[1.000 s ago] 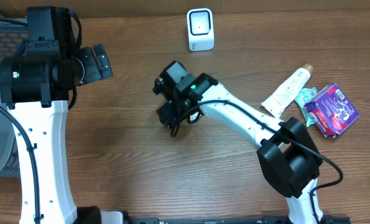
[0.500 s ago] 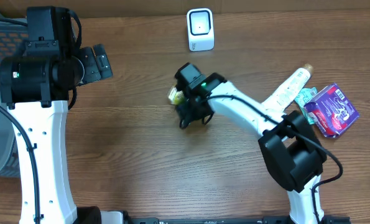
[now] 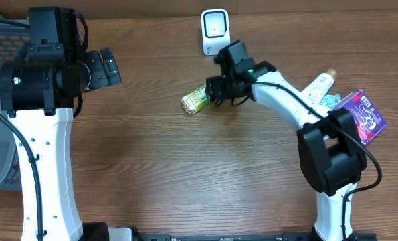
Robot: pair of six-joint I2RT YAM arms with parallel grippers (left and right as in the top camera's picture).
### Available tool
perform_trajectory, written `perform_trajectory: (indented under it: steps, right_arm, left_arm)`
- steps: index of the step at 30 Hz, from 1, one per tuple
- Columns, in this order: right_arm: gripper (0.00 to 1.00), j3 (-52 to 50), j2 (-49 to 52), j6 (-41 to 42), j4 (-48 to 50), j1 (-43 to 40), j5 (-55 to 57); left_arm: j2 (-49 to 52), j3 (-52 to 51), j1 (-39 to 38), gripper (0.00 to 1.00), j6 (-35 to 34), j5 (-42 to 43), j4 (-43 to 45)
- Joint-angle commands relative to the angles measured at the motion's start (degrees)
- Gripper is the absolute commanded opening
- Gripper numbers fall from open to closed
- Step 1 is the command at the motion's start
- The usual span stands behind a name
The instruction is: Scan the item barcode
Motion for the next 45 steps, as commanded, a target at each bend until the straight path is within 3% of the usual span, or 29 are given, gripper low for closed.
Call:
perform_trajectory:
  steps: [1, 7, 9, 11, 15, 21, 26, 29, 36, 41, 45]
  right_arm:
    - [0.72, -0.2, 0.7, 7.7, 1.9, -0.1, -7.0]
    - [0.77, -0.2, 1.2, 20.0, 1.2, -0.2, -5.3]
    - [0.89, 0.1, 1.0, 26.1, -1.1, -0.4, -4.6]
    - [0.93, 0.2, 0.9, 32.7, -3.5, -0.5, -5.6]
    - [0.95, 0.0, 1.3, 38.8, -4.5, 0.5, -9.3]
    - [0.94, -0.4, 4.6, 48.8, -0.3, 6.0, -0.5]
    - [0.77, -0.4, 6.7, 50.2, 3.0, 6.6, 2.3]
    - [0.55, -0.4, 6.9, 49.2, 2.9, 6.5, 4.1]
    - [0.06, -0.3, 6.8, 37.9, -1.6, 6.7, 5.0]
    - [0.04, 1.4, 5.1, 28.7, -11.4, 5.5, 6.3]
    - [0.04, 5.4, 3.5, 21.5, -24.1, 5.6, 15.0]
  left_arm:
    - [-1.0, 1.2, 0.0, 0.99, -0.9, 0.2, 0.0]
    - [-1.0, 1.2, 0.0, 1.00, -0.9, 0.2, 0.0]
    - [-1.0, 1.2, 0.0, 1.00, -0.9, 0.2, 0.0]
    - [-1.0, 1.2, 0.0, 1.00, -0.9, 0.3, 0.0]
    - [-1.0, 1.2, 0.0, 1.00, -0.9, 0.2, 0.0]
    - [-1.0, 1.2, 0.0, 1.00, -0.9, 0.2, 0.0]
    - [-1.0, 1.2, 0.0, 0.99, -0.9, 0.2, 0.0]
    - [-1.0, 1.2, 0.0, 1.00, -0.9, 0.2, 0.0]
    - [-1.0, 1.2, 0.0, 1.00, -0.8, 0.2, 0.0]
    - [-1.0, 1.2, 0.0, 1.00, -0.9, 0.2, 0.0]
    - [-1.0, 1.2, 0.0, 1.00, -0.9, 0.2, 0.0]
